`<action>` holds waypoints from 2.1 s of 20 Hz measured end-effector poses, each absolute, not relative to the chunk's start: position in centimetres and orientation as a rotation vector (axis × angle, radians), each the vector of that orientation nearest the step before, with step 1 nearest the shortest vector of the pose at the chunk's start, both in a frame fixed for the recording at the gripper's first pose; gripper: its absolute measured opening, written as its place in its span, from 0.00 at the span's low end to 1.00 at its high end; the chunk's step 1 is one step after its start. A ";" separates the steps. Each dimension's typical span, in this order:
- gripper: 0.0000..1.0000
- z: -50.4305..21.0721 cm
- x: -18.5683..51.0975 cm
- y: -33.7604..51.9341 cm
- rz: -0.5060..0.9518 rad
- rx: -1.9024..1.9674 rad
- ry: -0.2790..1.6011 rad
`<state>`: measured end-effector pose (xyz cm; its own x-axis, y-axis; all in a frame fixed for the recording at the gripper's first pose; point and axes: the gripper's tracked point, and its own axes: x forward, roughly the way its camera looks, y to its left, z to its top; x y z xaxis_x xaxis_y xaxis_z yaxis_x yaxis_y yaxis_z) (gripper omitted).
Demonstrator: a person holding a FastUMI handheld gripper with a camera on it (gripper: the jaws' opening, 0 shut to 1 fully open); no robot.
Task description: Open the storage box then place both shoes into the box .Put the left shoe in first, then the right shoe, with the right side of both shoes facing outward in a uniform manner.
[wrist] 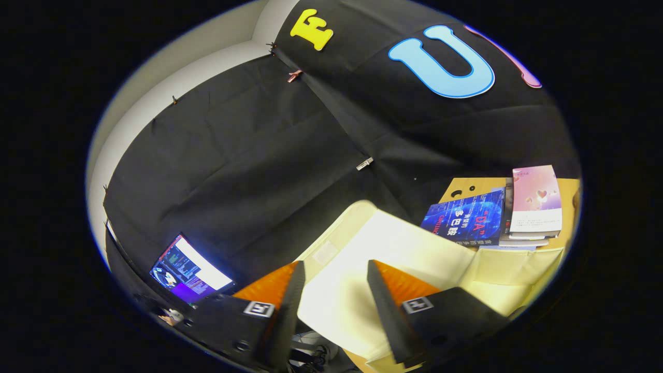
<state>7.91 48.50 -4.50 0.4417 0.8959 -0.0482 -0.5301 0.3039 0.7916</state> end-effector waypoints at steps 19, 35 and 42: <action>0.98 -10.9 6.6 21.4 0.473 0.406 0.410; 0.77 -37.2 -6.4 12.0 0.281 0.177 0.918; 0.50 -42.8 -4.6 12.0 0.223 0.084 0.971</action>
